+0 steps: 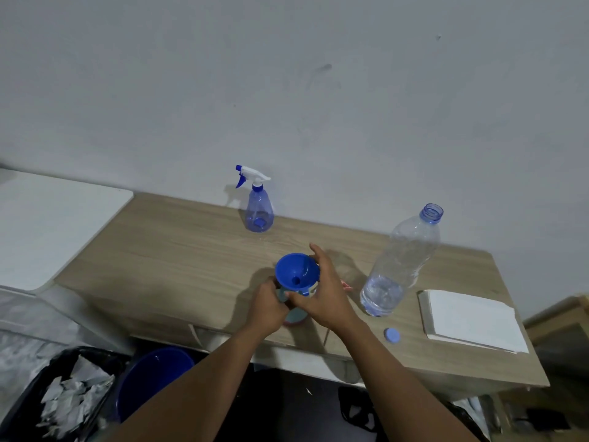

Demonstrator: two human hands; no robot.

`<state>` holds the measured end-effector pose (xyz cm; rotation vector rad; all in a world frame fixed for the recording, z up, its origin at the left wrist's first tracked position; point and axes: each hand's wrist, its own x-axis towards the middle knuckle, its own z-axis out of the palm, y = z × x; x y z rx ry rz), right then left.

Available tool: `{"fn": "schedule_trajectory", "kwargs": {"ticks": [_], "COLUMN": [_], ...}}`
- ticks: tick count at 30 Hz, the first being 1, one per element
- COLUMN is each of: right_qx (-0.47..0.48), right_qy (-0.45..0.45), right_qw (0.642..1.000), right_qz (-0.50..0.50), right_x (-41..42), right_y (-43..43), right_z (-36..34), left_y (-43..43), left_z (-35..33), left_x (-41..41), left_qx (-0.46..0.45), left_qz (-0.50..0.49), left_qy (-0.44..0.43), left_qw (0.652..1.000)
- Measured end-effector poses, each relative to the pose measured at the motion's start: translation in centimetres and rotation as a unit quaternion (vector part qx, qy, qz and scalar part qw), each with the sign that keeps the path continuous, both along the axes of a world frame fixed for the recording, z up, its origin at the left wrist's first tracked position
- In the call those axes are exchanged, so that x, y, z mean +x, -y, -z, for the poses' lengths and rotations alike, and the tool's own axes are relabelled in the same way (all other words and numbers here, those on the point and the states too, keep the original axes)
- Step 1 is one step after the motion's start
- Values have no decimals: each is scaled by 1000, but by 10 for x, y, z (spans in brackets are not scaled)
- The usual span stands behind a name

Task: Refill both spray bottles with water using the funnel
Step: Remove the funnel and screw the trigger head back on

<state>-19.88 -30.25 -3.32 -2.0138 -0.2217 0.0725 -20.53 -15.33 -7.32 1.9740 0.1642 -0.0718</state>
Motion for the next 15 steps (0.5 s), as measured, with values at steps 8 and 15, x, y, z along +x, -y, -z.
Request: {"fn": "schedule_trajectory", "kwargs": {"ticks": [8, 15], "right_qx": [78, 185], "right_qy": [27, 35], "right_qw": [993, 961], "right_qz": [83, 201], "right_x": [-2, 1], "right_y": [-15, -30], "right_z": [-3, -9], "left_y": [-8, -17], "left_z": [4, 9], "left_x": [7, 14], "left_qx": [1, -21], "left_qz": [24, 44], "left_qy": [5, 5], "left_qw": [1000, 999]}}
